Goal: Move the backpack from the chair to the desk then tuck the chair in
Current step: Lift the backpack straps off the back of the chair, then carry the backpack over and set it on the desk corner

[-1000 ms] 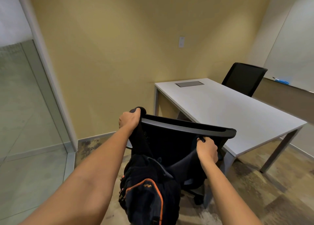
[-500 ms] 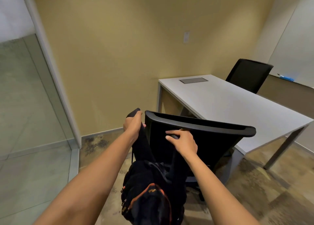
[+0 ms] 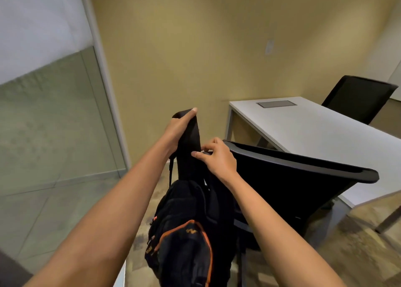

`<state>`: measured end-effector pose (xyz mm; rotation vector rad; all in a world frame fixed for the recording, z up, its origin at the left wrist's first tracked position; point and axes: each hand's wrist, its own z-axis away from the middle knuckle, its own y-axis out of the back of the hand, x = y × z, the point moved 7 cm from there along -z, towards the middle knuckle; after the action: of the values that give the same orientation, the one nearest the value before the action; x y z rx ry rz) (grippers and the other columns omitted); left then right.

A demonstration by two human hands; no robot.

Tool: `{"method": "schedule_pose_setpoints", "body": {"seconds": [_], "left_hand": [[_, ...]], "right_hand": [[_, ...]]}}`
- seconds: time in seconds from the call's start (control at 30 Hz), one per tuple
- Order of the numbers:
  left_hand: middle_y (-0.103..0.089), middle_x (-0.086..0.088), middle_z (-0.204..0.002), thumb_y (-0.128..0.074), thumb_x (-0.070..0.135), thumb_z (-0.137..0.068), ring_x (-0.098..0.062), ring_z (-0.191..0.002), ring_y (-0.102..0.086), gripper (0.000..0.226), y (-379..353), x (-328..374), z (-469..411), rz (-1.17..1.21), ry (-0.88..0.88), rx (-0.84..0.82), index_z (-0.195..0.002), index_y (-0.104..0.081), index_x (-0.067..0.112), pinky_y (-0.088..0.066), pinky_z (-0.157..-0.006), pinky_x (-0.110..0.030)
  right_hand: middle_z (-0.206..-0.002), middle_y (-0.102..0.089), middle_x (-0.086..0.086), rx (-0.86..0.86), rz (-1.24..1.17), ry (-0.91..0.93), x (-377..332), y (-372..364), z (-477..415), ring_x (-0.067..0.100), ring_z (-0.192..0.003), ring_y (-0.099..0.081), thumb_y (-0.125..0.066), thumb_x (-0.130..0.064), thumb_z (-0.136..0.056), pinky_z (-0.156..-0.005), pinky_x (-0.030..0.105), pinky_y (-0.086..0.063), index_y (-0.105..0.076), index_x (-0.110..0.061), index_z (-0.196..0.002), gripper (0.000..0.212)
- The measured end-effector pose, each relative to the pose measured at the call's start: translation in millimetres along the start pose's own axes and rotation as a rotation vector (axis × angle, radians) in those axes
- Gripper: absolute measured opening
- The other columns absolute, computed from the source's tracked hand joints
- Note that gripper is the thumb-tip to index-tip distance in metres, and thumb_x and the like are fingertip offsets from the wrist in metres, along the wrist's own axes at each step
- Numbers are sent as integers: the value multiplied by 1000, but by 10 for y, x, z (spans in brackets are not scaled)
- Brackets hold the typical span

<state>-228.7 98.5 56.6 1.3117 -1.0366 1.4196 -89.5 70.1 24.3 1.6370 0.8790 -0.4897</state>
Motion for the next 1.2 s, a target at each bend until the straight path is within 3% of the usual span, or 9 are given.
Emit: {"method": "schedule_pose_setpoints", "body": {"seconds": [0.17,0.3,0.4,0.47,0.53,0.67,0.83,0.93,1.2], "left_hand": [[-65,-1,-108,-28,75,-72,-17,-101,-59,75,654,-589,99,-262,-101,-185,-116,-58,21,-44,-87,-32],[-66,2,-108,-63,44,-83,-18,-106,-61,37,1122,-1354,19,-493,5,-211,-112,-63,21,-47,-79,-17],[-63,1,-119,-84,26,-68,-14,-110,-58,69,1331,-1480,-120,-476,12,-129,-128,-52,17,-46,-93,-25],[-66,-5,-114,-87,23,-64,-20,-107,-61,63,1449,-1477,-255,-465,17,-21,-120,-58,15,-47,-97,-37],[-71,-6,-99,-85,23,-67,-22,-97,-65,41,1511,-1410,-390,-429,-15,99,-103,-65,15,-52,-86,-36],[-67,13,-72,-79,25,-75,-7,-72,-63,18,1524,-1160,-660,-361,-157,259,-88,-68,20,-44,-55,-7],[-67,0,-73,-74,33,-79,-15,-73,-61,26,1547,-771,-1053,-387,-246,480,-91,-71,11,-44,-61,-26],[-62,5,-63,-74,32,-79,-9,-61,-55,20,1549,-526,-1326,-333,-273,553,-79,-68,13,-39,-47,-13],[-59,9,-56,-72,21,-79,4,-50,-48,26,1632,275,-1883,-157,-430,653,-58,-58,24,-36,-42,-7]], "right_hand": [[-75,-42,-10,46,-107,28,-298,-260,-150,10,-73,-50,-71,-46,-77,-56,28,-34,-68,-21,-85,27],[-84,-49,-13,34,-240,66,-598,-412,-404,12,-83,-57,-74,-41,-76,-72,36,-46,-69,-19,-90,27],[-82,-49,-15,48,-270,98,-815,-477,-647,9,-80,-57,-74,-43,-75,-71,33,-45,-68,-22,-88,25],[-85,-51,-16,66,-281,112,-905,-496,-847,7,-81,-57,-74,-44,-74,-67,30,-43,-68,-24,-88,25],[-83,-50,-16,85,-272,118,-955,-510,-1083,5,-79,-56,-73,-46,-74,-63,27,-38,-67,-27,-87,24],[-87,-50,-15,94,-193,141,-1045,-521,-1655,10,-85,-58,-71,-51,-75,-69,29,-41,-68,-28,-88,26],[-91,-51,-8,157,-2,173,-1144,-446,-2438,19,-90,-60,-67,-57,-75,-69,27,-36,-71,-29,-85,30],[-109,-59,-1,64,86,201,-1105,-496,-2931,22,-102,-59,-56,-63,-80,-79,33,-46,-66,-26,-102,44],[-143,-39,10,-2,-544,10,-92,-924,-3556,16,-120,-44,-36,-50,-96,-94,25,-33,-35,-14,-139,55]]}}
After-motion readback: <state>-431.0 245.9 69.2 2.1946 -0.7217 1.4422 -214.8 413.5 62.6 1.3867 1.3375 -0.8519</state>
